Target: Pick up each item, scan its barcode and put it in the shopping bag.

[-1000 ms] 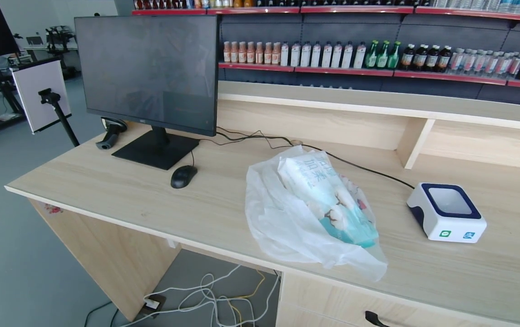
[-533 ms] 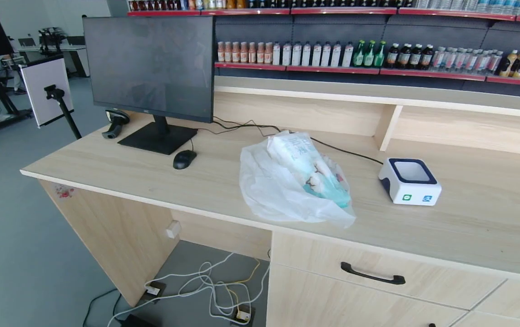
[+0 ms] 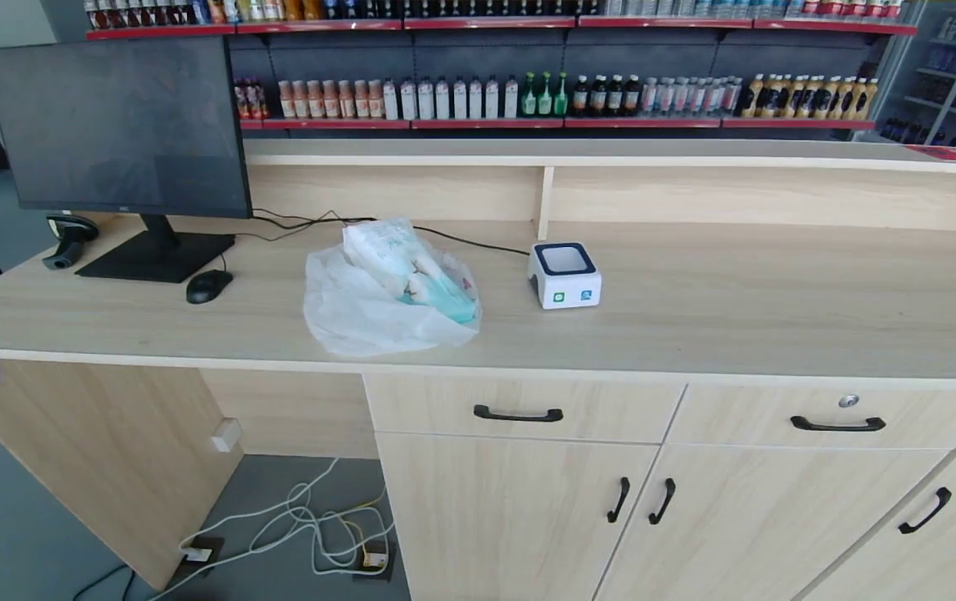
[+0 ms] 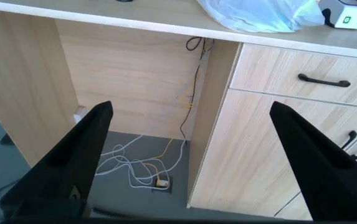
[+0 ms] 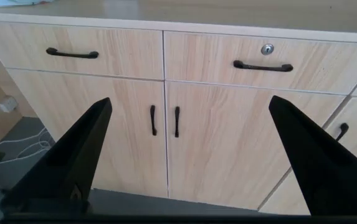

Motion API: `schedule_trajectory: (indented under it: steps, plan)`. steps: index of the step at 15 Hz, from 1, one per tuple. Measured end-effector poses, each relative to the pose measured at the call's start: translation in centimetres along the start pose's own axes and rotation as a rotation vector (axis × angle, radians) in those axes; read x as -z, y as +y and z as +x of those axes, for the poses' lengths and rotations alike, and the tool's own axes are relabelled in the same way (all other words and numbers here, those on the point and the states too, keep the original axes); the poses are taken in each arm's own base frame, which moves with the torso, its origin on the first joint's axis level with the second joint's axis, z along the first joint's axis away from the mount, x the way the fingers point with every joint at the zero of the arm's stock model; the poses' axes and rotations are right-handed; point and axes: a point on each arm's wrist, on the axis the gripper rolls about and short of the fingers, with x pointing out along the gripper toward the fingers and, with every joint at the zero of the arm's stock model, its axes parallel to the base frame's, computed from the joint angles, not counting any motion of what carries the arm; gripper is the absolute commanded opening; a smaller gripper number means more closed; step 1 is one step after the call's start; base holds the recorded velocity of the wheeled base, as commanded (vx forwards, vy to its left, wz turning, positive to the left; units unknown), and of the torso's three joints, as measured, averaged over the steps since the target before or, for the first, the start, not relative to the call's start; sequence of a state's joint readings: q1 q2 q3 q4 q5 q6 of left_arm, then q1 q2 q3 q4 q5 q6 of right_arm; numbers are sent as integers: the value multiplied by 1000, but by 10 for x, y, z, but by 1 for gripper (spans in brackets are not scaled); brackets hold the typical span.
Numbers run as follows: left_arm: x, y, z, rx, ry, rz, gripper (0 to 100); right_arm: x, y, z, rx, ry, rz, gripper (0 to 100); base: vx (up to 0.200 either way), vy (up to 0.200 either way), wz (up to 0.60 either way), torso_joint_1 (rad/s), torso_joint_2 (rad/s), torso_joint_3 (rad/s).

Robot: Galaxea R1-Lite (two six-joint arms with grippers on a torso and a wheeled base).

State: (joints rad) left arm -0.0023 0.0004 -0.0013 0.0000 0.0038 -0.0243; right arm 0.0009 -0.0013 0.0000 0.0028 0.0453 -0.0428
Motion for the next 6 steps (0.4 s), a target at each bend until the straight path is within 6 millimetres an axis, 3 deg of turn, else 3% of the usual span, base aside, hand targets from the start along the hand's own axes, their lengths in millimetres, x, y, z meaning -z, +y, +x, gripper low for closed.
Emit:
schedule_trajectory:
  steps: [6]
  plan:
    - [0,0,0,-1,0,-1,100,0,0,0,-2,-1,-11,100,0,0,0,0,0,0]
